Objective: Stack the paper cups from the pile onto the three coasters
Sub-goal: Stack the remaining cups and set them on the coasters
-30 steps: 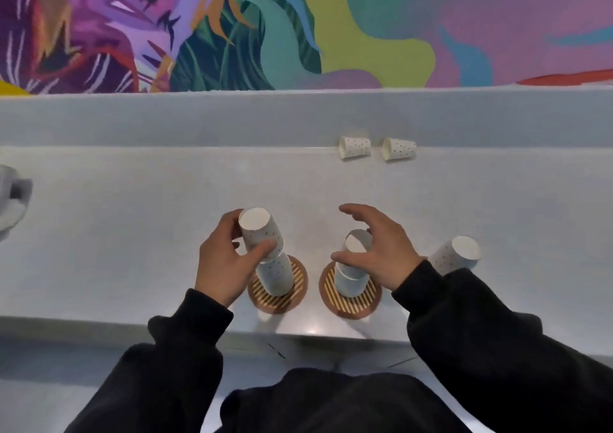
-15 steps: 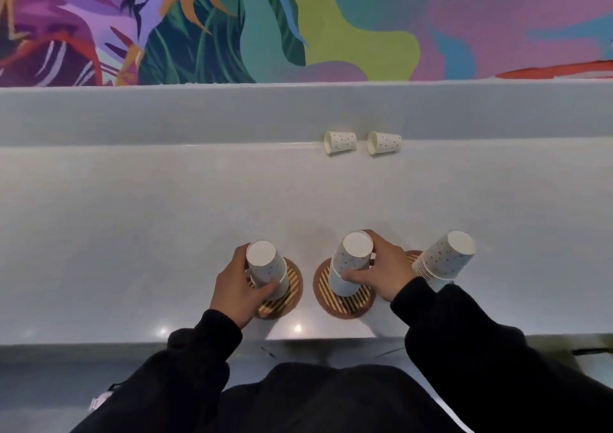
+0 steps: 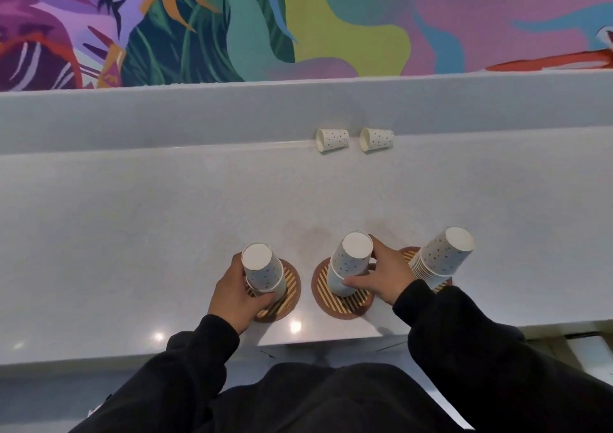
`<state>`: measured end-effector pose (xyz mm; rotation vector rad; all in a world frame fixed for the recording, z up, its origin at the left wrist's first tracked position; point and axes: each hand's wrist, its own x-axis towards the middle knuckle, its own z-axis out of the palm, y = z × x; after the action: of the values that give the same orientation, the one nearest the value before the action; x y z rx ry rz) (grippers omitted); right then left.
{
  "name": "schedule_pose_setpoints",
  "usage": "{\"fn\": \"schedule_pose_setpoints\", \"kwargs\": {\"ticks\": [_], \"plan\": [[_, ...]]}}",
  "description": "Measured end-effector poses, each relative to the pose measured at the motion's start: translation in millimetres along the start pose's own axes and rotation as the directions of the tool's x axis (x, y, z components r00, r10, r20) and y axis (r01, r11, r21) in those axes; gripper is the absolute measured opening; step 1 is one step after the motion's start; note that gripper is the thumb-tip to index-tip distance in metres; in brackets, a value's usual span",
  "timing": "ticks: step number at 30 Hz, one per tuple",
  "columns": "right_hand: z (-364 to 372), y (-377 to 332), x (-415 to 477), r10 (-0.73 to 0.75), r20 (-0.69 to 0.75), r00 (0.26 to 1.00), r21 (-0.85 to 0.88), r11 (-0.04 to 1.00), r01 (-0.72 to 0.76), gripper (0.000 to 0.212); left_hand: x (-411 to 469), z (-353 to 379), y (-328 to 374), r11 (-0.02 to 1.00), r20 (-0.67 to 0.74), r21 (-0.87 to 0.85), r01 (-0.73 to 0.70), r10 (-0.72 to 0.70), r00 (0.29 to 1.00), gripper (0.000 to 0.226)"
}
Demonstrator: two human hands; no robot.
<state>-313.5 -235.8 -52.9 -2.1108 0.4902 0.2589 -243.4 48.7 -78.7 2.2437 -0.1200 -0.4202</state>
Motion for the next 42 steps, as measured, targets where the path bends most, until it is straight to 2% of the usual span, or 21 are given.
{"fn": "schedule_pose_setpoints", "kwargs": {"ticks": [25, 37, 40, 42], "plan": [[5.1, 4.3, 7.5, -0.043, -0.045, 0.998, -0.041, 0.998, 0.041, 0.073, 10.9, 0.4, -12.7, 0.998, -0.027, -0.004, -0.063, 0.063, 0.998, 0.086], [3.6, 8.8, 10.7, -0.066, 0.0, 0.998, -0.055, 0.996, 0.066, 0.074, 7.4, 4.4, -11.5, 0.998, -0.055, -0.025, -0.064, 0.063, 0.997, 0.086], [2.1, 7.3, 9.8, -0.085, 0.018, 0.996, -0.042, 0.995, 0.086, 0.078, 7.7, 4.1, -11.2, 0.996, -0.048, -0.046, -0.078, 0.076, 0.996, 0.093], [-1.2, 4.7, 7.4, -0.123, 0.021, 0.992, -0.007, 0.992, 0.123, 0.089, 7.7, -0.9, -9.7, 0.991, -0.04, -0.063, -0.118, 0.116, 0.992, 0.105]]}}
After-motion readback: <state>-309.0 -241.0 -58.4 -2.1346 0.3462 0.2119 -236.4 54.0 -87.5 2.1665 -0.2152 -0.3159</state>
